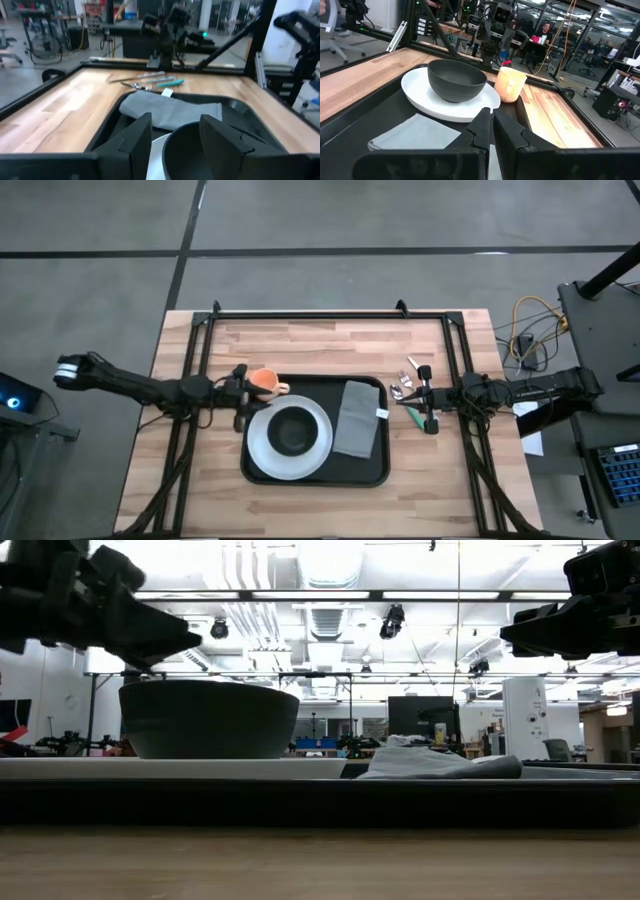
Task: Set up tray
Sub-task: Put the grey napkin on the black serving tray
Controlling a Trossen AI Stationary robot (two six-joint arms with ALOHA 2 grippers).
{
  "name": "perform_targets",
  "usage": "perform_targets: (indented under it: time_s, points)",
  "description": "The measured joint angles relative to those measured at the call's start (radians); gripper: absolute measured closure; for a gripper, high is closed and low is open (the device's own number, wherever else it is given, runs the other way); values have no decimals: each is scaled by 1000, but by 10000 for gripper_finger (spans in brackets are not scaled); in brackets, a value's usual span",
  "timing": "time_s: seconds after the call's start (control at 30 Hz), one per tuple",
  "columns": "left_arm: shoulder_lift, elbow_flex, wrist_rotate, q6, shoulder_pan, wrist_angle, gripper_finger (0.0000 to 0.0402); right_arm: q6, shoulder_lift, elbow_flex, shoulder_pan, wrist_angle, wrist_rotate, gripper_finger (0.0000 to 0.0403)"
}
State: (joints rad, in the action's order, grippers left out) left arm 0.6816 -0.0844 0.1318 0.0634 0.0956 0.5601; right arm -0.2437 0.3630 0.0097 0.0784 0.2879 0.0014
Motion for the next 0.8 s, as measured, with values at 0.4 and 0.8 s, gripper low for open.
perform_targets:
  time_s: [0.4,0.8]
  points:
    - [-411,44,-1,23,2,-325,256,0,0,0,0,0,0,394]
    - [-675,73,-12,-10,2,-526,256,0,0,0,0,0,0,394]
